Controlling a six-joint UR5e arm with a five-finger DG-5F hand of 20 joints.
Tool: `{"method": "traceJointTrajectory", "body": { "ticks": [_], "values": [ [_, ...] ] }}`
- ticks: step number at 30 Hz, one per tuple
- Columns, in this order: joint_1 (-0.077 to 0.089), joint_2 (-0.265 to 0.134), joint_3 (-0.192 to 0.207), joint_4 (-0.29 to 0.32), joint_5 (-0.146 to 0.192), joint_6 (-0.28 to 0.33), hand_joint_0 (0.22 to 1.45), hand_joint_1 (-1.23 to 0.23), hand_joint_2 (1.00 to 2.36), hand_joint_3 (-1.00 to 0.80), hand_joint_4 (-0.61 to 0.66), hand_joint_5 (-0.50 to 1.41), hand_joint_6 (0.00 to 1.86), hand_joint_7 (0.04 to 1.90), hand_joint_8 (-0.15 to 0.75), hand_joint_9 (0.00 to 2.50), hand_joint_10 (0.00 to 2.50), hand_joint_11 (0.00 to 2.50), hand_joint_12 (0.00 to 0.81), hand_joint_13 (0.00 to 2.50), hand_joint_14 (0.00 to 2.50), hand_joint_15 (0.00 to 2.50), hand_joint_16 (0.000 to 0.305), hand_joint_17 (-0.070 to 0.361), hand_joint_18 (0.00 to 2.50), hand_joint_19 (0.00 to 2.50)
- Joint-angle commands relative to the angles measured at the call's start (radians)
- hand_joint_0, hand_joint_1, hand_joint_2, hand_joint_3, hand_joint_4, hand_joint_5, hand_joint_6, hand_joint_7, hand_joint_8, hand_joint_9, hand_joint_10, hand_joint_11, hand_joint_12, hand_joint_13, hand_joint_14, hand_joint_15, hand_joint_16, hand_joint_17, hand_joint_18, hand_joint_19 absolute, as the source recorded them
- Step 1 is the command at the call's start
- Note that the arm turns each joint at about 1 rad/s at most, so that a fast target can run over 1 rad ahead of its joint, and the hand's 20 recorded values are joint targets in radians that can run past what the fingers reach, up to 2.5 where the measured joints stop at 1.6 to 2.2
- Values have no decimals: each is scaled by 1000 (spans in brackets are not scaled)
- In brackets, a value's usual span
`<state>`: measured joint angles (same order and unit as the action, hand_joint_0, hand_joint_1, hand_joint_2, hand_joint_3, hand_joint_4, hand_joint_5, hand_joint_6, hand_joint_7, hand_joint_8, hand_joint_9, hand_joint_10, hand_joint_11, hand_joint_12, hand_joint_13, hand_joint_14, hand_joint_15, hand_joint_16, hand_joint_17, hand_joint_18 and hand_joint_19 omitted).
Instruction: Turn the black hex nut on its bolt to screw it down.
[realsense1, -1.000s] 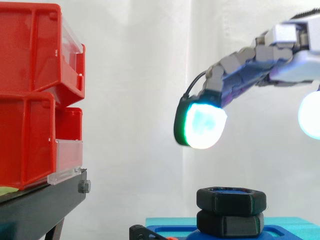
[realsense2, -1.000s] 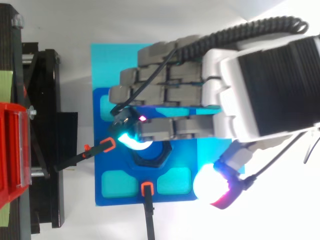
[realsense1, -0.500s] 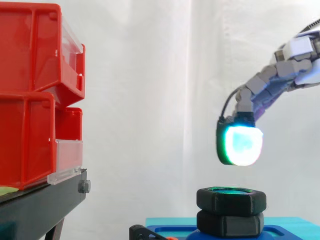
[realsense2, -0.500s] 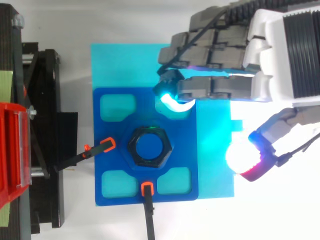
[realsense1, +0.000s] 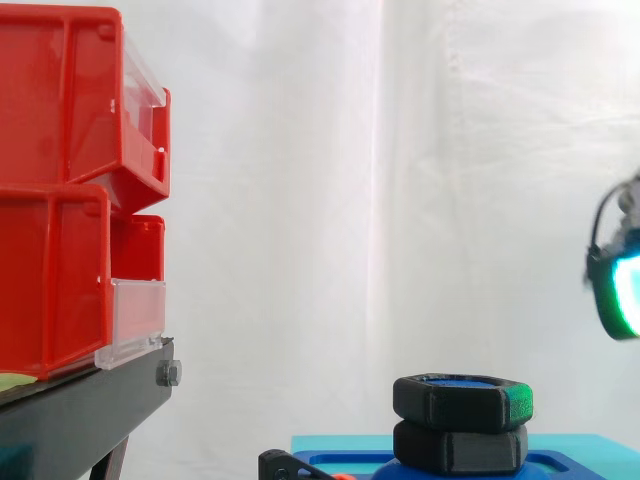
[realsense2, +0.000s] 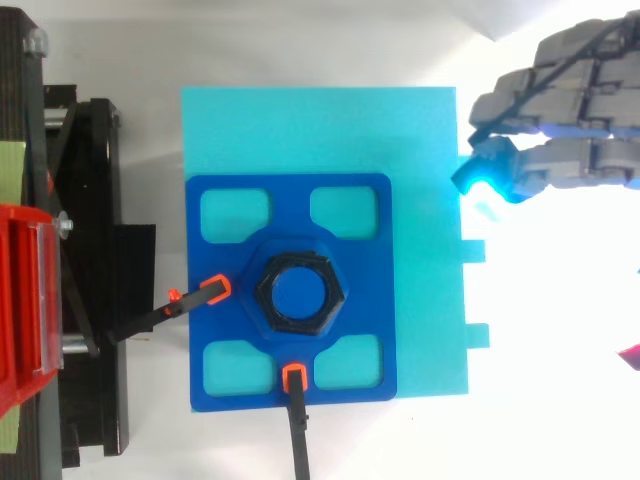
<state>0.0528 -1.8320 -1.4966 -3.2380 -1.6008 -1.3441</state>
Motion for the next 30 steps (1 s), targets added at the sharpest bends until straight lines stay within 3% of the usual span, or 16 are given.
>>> {"method": "traceJointTrajectory", "body": {
  "ticks": [1,5,7,11,15,19,22,30],
  "values": [
    [4,13,-63,12,10,141,435,-487,1000,-500,215,-159,501,694,278,499,0,0,391,484,0,35,69,156,367,107],
    [5,13,-65,20,-1,227,412,-442,1000,-500,228,-160,501,629,267,393,0,0,408,331,0,0,78,174,136,4],
    [9,13,-65,27,-1,315,382,-365,1000,-500,161,-160,501,584,233,240,0,0,416,216,0,0,83,187,0,0],
    [10,13,-65,41,2,436,365,-277,1000,-500,130,-191,501,586,196,0,0,0,418,0,0,0,80,180,0,0],
    [13,13,-65,46,7,576,356,-267,1000,-500,135,-231,501,598,177,0,0,0,407,0,0,0,78,175,0,0],
    [18,13,-65,47,7,671,359,-299,1000,-500,112,-265,501,612,183,0,0,0,407,0,0,0,77,174,0,0],
    [21,13,-65,47,2,715,363,-262,1000,-500,102,-274,501,621,199,0,0,0,416,0,0,0,80,180,0,9],
    [21,13,-65,47,2,718,361,-289,1000,-500,111,-263,501,584,196,0,0,0,408,0,0,0,76,170,0,39]
  ]
}}
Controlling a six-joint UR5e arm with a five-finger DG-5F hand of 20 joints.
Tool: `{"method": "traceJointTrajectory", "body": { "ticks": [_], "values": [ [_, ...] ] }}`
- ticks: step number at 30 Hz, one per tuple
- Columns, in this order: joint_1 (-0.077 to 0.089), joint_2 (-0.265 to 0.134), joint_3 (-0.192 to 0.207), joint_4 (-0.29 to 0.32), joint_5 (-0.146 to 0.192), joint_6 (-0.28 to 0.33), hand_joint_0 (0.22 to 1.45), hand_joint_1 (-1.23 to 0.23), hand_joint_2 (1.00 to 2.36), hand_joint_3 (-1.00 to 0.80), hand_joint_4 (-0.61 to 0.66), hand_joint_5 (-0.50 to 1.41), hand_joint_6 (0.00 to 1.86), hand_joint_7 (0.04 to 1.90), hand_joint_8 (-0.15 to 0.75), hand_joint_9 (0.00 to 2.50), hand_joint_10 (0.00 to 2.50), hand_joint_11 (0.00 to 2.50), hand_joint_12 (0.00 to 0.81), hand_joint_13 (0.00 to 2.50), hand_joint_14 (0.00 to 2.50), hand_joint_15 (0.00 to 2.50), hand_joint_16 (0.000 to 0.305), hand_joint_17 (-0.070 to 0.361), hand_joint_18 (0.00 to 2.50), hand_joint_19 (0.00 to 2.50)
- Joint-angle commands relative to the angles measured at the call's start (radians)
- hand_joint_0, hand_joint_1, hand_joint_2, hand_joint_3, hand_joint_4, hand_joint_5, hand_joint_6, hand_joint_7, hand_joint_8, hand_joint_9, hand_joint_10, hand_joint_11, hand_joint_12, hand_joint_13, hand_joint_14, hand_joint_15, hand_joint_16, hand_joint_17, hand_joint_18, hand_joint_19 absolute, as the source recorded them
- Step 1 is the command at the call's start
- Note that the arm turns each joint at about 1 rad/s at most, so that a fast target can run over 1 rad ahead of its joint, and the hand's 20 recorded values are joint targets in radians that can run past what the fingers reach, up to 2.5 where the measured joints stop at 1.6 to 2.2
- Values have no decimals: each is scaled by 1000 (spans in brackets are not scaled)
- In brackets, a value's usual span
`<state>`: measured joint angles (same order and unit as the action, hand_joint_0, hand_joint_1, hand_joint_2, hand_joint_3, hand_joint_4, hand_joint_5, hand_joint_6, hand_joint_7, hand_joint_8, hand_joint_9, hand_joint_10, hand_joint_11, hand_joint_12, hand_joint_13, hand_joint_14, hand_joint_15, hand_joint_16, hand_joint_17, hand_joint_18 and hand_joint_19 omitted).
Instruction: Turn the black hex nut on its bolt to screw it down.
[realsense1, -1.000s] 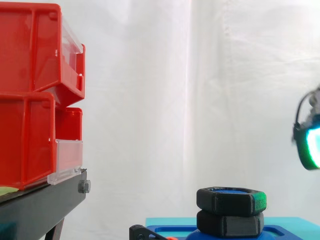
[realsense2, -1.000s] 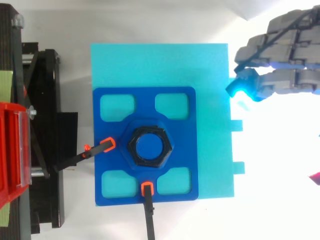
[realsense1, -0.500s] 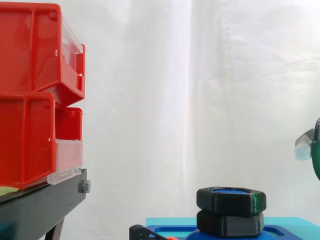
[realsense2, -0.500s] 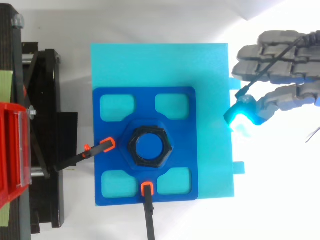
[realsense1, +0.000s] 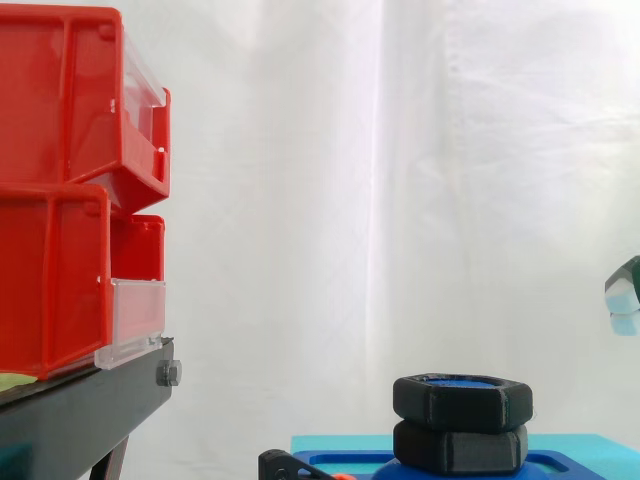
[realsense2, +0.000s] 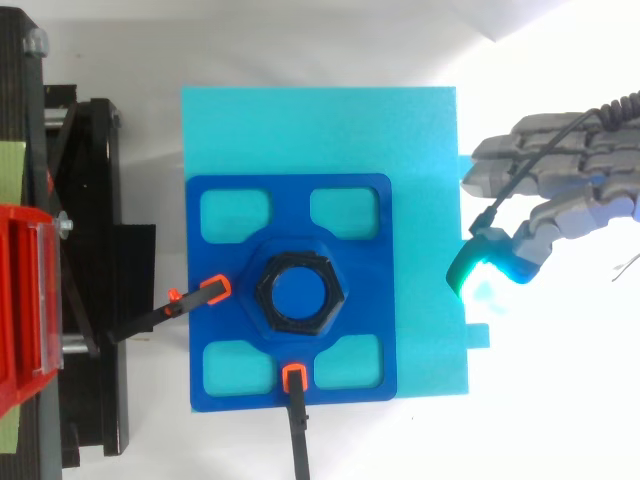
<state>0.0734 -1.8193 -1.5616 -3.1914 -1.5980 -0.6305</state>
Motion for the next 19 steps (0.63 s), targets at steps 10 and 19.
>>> {"method": "traceJointTrajectory", "body": {
  "ticks": [10,19],
  "values": [
    [0,0,0,16,3,-1,372,-329,1000,-500,81,-267,500,573,203,0,0,0,400,0,0,0,74,166,0,64],
    [0,0,0,21,3,-1,385,-378,1000,-500,68,-264,501,596,200,0,0,0,388,0,0,0,71,159,0,61]
  ]
}}
